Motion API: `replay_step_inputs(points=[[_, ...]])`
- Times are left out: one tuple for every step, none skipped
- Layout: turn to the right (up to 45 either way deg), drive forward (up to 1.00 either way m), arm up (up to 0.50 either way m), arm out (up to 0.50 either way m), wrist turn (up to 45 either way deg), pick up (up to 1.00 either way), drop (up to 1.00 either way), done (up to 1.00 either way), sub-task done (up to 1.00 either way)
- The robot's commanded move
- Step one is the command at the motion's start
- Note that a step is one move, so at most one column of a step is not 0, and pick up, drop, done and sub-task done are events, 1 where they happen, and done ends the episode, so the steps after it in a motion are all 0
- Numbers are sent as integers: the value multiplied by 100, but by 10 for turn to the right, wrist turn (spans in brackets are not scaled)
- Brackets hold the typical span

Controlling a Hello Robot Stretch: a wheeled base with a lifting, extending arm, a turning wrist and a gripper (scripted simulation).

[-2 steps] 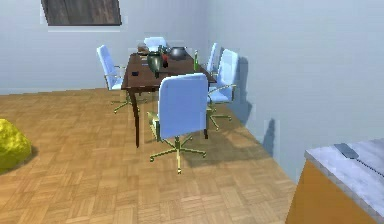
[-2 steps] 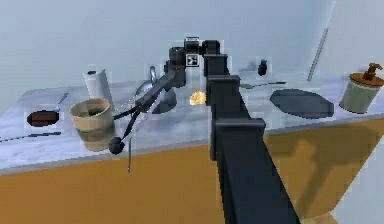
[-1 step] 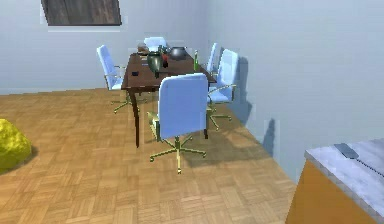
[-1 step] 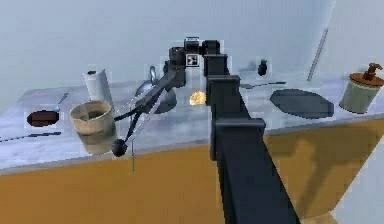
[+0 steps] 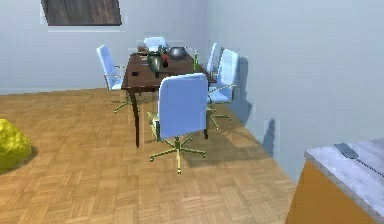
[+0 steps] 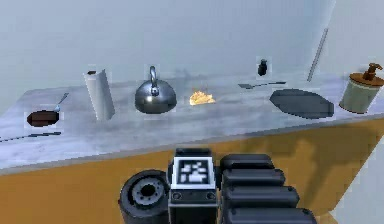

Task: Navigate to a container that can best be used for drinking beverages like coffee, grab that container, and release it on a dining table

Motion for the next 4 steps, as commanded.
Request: replay_step_inputs(points=[[-330, 0, 0, 0, 0, 0, 0, 0, 0], [0, 100, 0, 0, 0, 0, 0, 0, 0], [-30, 0, 0, 0, 0, 0, 0, 0, 0], [0, 95, 0, 0, 0, 0, 0, 0, 0]])
